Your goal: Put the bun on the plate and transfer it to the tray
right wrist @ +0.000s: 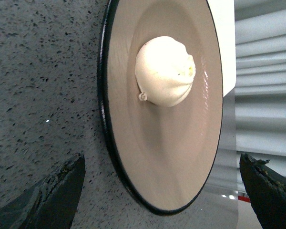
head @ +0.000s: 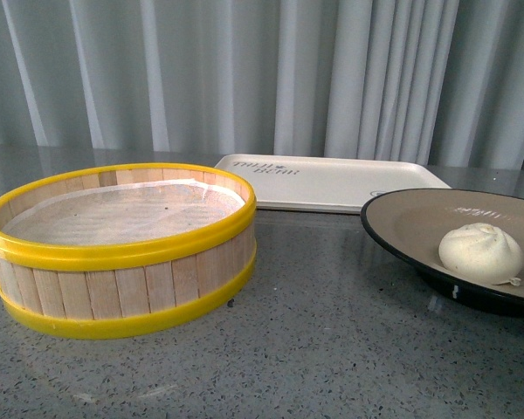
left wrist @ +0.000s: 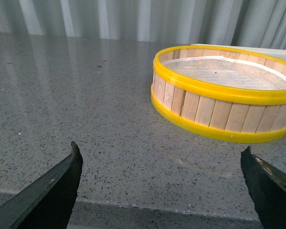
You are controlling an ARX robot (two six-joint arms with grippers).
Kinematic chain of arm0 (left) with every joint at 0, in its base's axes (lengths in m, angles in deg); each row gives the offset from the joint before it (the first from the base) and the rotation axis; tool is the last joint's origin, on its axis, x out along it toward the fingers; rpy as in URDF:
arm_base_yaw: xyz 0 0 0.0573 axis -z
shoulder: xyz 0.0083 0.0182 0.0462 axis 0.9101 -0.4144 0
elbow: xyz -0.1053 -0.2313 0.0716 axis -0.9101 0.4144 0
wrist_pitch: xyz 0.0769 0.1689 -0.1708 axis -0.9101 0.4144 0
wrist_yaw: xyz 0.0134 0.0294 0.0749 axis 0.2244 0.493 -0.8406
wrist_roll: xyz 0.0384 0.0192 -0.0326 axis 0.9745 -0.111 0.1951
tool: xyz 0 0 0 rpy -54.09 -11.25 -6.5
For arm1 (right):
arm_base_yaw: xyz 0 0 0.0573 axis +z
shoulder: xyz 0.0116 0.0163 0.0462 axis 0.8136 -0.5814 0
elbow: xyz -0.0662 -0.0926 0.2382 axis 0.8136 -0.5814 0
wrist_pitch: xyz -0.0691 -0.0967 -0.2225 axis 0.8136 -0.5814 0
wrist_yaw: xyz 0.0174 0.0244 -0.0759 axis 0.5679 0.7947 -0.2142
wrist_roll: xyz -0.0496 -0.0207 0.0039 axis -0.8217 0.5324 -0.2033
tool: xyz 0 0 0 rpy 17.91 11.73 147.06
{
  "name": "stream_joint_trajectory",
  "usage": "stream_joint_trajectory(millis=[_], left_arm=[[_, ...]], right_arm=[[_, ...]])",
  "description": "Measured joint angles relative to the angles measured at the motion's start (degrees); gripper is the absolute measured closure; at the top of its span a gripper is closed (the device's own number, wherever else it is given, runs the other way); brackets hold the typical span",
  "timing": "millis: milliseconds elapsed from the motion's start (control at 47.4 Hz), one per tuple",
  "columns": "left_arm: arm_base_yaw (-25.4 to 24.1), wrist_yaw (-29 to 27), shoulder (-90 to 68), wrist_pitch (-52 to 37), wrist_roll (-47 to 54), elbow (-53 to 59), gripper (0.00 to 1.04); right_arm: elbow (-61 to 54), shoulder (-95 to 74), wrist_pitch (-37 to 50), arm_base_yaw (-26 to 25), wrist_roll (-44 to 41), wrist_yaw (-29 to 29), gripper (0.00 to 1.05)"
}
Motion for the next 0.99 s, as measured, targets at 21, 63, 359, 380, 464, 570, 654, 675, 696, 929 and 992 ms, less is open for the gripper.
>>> stream_joint_trajectory(millis=[21, 63, 359, 380, 464, 570, 654, 675, 696, 929, 992], left_arm=[[0.0, 0.0, 0.0, 0.0, 0.0, 0.0, 0.07], [0.0, 0.0, 0.0, 0.0, 0.0, 0.0, 0.07], [0.0, 0.0, 0.0, 0.0, 0.0, 0.0, 0.07], [0.0, 0.0, 0.0, 0.0, 0.0, 0.0, 0.07], [0.0, 0.0, 0.0, 0.0, 0.0, 0.0, 0.07], [0.0, 0.0, 0.0, 0.0, 0.0, 0.0, 0.07], [0.0, 0.0, 0.0, 0.0, 0.0, 0.0, 0.07], [0.0, 0.0, 0.0, 0.0, 0.0, 0.0, 0.07], [0.0, 0.0, 0.0, 0.0, 0.0, 0.0, 0.07], [0.0, 0.0, 0.0, 0.0, 0.0, 0.0, 0.07], [0.0, 0.0, 0.0, 0.0, 0.0, 0.0, 0.07]], right_arm=[[0.0, -0.7, 0.6, 0.0, -0.1, 0.3, 0.08], [0.0, -1.5, 1.4, 0.1, -0.2, 0.3, 0.08], [0.0, -5.9, 5.7, 0.5, -2.1, 0.8, 0.08], [0.0, -6.2, 6.0, 0.6, -2.2, 0.8, 0.08], [0.0, -7.2, 6.9, 0.7, -2.8, 0.8, 0.08], [0.0, -8.6, 7.8, 0.8, -4.1, 0.6, 0.08], [0.0, -9.0, 7.9, 0.8, -4.4, 0.5, 0.08], [0.0, -9.0, 8.0, 0.7, -4.4, 0.5, 0.08], [0.0, -9.1, 8.2, 0.7, -4.5, 0.5, 0.08], [-0.2, -10.0, 8.9, -0.1, -4.8, 0.6, 0.37], [-0.4, -10.2, 8.9, -0.4, -4.8, 0.8, 0.46]])
